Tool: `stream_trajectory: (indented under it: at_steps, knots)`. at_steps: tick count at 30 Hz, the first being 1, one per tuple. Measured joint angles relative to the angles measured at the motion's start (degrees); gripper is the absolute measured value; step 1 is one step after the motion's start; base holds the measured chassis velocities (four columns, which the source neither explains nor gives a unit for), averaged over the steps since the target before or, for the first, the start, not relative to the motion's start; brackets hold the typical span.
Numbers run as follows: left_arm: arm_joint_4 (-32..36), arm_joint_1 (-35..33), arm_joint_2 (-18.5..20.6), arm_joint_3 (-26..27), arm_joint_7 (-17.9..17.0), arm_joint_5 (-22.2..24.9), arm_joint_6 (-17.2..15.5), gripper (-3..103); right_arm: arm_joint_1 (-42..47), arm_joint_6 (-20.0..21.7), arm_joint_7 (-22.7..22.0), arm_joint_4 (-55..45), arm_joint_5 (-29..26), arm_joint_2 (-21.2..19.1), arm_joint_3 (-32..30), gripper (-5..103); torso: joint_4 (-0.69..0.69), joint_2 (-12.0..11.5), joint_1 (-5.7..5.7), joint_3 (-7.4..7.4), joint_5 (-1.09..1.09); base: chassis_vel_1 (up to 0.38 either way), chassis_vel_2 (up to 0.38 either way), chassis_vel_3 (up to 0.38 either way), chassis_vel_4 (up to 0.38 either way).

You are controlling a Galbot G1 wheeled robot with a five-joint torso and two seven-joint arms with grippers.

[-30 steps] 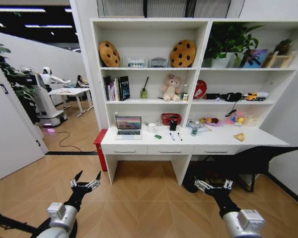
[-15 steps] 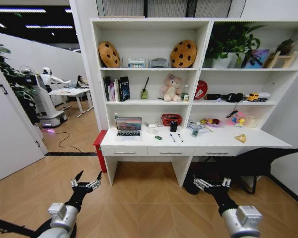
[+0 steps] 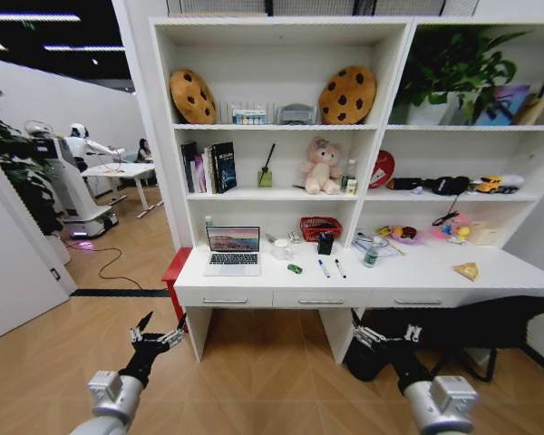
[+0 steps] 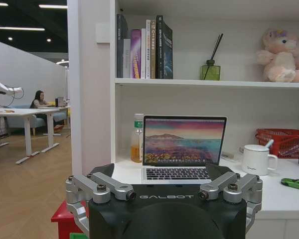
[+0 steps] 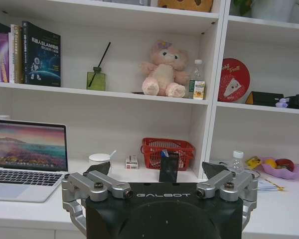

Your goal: Organize the objects on the table.

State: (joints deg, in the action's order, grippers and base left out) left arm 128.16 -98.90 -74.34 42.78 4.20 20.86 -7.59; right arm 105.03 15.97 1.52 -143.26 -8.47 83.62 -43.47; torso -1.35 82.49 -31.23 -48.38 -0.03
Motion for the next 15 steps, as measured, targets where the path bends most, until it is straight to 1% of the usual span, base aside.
stream_trajectory:
  at_steps: [2, 3, 4, 5, 6, 7, 8, 12, 13, 14, 15]
  knots:
    - [-0.1, 0.1, -0.1, 0.0, 0.0, 0.0, 0.0, 100, -0.2, 0.0, 0.0, 0.0, 0.0, 0.0, 0.2, 100, 0.02, 0.0, -0.01, -0.01, 0.07, -0.369, 0.377, 0.352, -0.36]
    - [-0.1, 0.1, -0.1, 0.0, 0.0, 0.0, 0.0, 100, -0.2, 0.0, 0.0, 0.0, 0.0, 0.0, 0.2, 100, 0.02, 0.0, -0.01, -0.01, 0.07, -0.357, 0.377, 0.352, -0.379]
    - [-0.3, 0.2, -0.1, 0.0, 0.1, 0.0, 0.0, 100, -0.3, 0.0, 0.0, 0.0, 0.1, -0.1, 0.3, 100, -0.01, 0.0, -0.01, 0.0, -0.01, -0.362, 0.366, 0.377, -0.365]
    - [-0.4, 0.2, -0.1, -0.1, 0.1, 0.0, 0.0, 100, -0.3, 0.0, 0.0, 0.0, 0.1, -0.1, 0.3, 100, 0.0, 0.0, -0.01, -0.01, -0.02, -0.362, 0.37, 0.377, -0.365]
    - [-0.4, 0.2, -0.1, -0.1, 0.1, 0.0, 0.0, 100, -0.3, 0.0, 0.0, 0.0, 0.1, -0.1, 0.3, 100, 0.0, 0.0, -0.01, -0.01, -0.02, -0.362, 0.37, 0.377, -0.365]
    - [-0.5, 0.2, -0.2, -0.1, 0.1, 0.0, 0.1, 100, -0.4, 0.0, 0.0, 0.0, 0.2, -0.1, 0.4, 100, 0.0, 0.0, -0.01, -0.01, 0.06, -0.365, 0.37, 0.377, -0.367]
    - [-0.5, 0.2, -0.3, -0.1, 0.1, 0.0, 0.1, 100, -0.5, -0.2, 0.0, 0.0, 0.3, -0.1, 0.5, 100, 0.02, 0.0, -0.01, -0.02, 0.07, -0.365, 0.371, 0.371, -0.367]
    - [-0.7, 0.2, -0.4, -0.2, 0.1, -0.1, 0.2, 100, -0.5, -0.6, 0.0, 0.0, 0.5, -0.1, 0.6, 100, 0.0, 0.0, -0.01, -0.01, -0.02, -0.351, 0.365, 0.381, -0.36]
    - [-0.7, 0.2, -0.4, -0.2, 0.1, -0.1, 0.2, 100, -0.5, -0.8, 0.0, 0.0, 0.6, 0.0, 0.7, 100, 0.0, 0.0, -0.01, -0.01, 0.06, -0.351, 0.369, 0.354, -0.336]
    - [-0.7, 0.2, -0.4, -0.2, 0.1, -0.1, 0.2, 100, -0.5, -0.8, 0.0, 0.0, 0.6, 0.0, 0.7, 100, 0.0, 0.0, -0.01, -0.01, 0.06, -0.351, 0.369, 0.354, -0.336]
    - [-0.7, 0.3, -0.5, -0.2, 0.1, -0.1, 0.2, 100, -0.6, -1.4, 0.0, 0.3, 1.1, 0.0, 0.8, 100, -0.01, 0.0, -0.02, -0.01, 0.01, -0.351, 0.362, 0.327, -0.345]
